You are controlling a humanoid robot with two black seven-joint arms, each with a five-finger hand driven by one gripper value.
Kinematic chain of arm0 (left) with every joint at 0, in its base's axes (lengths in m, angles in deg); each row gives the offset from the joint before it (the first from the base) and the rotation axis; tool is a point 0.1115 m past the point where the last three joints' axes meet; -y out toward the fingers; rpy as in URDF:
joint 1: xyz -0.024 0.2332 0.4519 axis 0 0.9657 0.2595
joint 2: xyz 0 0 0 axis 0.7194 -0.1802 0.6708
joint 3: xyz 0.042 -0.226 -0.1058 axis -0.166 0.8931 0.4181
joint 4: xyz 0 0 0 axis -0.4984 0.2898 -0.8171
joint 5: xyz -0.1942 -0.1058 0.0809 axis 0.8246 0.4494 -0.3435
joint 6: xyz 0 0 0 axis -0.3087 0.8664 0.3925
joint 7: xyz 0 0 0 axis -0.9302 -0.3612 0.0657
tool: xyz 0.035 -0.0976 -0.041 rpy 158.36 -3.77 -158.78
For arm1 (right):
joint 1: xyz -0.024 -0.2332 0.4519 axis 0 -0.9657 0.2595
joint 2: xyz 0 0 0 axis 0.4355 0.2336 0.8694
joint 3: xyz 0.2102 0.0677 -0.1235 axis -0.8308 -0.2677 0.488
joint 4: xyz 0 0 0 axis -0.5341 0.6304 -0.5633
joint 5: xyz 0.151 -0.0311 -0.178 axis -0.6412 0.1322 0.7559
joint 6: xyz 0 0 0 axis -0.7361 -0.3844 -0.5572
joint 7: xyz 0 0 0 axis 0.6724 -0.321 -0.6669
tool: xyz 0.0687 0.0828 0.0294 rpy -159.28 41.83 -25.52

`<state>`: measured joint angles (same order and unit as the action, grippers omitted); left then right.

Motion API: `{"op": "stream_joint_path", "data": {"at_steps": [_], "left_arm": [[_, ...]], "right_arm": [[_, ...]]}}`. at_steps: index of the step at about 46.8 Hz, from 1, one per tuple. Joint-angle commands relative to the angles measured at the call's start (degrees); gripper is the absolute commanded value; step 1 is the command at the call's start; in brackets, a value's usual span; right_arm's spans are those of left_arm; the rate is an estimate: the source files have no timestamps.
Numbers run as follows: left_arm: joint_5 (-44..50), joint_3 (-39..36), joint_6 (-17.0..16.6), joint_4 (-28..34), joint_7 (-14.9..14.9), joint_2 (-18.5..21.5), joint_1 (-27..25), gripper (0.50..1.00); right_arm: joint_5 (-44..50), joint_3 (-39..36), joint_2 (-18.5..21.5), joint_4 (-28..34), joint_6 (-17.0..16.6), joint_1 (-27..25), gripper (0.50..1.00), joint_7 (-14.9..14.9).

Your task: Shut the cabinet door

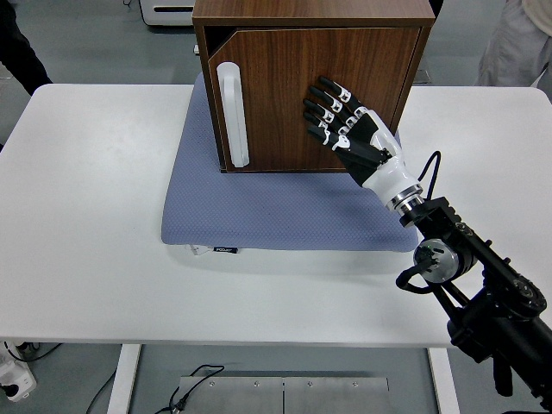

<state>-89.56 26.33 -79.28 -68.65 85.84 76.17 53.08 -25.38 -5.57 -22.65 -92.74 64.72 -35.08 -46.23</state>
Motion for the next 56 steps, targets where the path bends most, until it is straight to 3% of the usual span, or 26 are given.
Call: {"op": "stream_joint_path", "data": {"at_steps": [1,13,24,30,36,40,44,56], "left_arm": [[0.0,0.0,0.0,0.0,0.0,0.0,0.1,1.000],[0.0,0.0,0.0,0.0,0.0,0.0,0.0,1.000],[0.0,0.0,0.0,0.0,0.0,0.0,0.0,1.000],[0.0,0.0,0.0,0.0,0.0,0.0,0.0,1.000],[0.0,0.0,0.0,0.0,0.0,0.0,0.1,1.000],[0.0,0.0,0.0,0.0,0.0,0.0,0.1,1.000],[0.0,0.0,0.0,0.0,0.0,0.0,0.1,1.000],[0.0,0.0,0.0,0.0,0.0,0.0,0.1,1.000]], "right_arm": [[0.0,0.1,0.0,-0.1,0.9,-0.1,1.000,0.0],[0.0,0.2,0.0,-0.2,4.7,-0.2,1.000,0.0],[0.0,0.3,0.0,-0.5,5.0,-0.6,1.000,0.0],[0.0,0.1,0.0,-1.1,2.0,-1.2,1.000,2.4],[0.0,-0.5,0.0,-1.2,-6.7,-2.6,1.000,5.3],[0.0,-0.8,0.0,-1.5,-10.6,-4.0,1.000,5.6],[0.0,-1.4,0.0,-2.9,-11.8,-5.3,1.000,5.6],[0.0,-3.3,-5.3,-7.4,-12.8,-9.9,1.000,5.6]]}}
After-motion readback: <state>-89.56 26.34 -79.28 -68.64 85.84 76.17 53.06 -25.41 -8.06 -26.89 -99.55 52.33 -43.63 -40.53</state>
